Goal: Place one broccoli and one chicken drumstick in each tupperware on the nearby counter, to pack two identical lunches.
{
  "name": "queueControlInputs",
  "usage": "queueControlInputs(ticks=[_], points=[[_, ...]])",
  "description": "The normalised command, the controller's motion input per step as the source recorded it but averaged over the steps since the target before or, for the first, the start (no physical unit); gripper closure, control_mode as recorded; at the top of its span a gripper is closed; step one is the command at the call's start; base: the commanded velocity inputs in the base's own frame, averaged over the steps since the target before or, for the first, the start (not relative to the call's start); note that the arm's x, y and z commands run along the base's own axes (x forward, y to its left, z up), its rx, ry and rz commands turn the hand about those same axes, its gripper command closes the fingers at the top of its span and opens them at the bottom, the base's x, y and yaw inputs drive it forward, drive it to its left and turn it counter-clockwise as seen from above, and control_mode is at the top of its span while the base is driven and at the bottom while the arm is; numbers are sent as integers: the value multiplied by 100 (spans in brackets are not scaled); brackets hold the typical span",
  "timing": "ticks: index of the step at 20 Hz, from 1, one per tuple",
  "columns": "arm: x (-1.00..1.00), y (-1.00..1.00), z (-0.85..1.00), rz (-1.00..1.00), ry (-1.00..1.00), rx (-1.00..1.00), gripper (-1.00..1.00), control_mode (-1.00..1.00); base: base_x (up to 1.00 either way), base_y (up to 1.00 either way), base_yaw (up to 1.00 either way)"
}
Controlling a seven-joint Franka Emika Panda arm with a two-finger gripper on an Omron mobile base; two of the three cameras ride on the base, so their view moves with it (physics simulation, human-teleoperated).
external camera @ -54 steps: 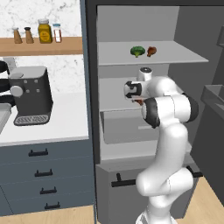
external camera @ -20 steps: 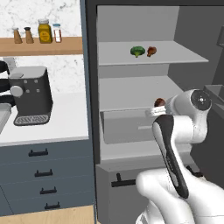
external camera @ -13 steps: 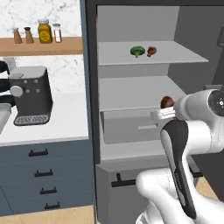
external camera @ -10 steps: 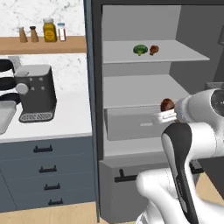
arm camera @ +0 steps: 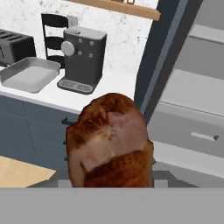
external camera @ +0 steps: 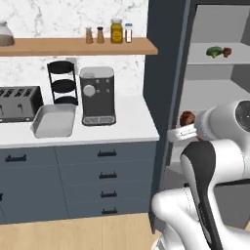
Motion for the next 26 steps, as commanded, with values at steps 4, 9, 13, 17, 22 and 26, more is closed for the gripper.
queueControlInputs(ticks=[4,9,13,17,22,26], points=[[0,0,0,0,0,0,100,100,67,100,6],[0,0,0,0,0,0,100,100,64,100,3],[0,0,0,0,0,0,100,100,46,100,0],[0,0,0,0,0,0,100,100,40,100,0],[0,0,0,0,0,0,100,100,63,100,0],[0,0,0,0,0,0,100,100,82,100,0]])
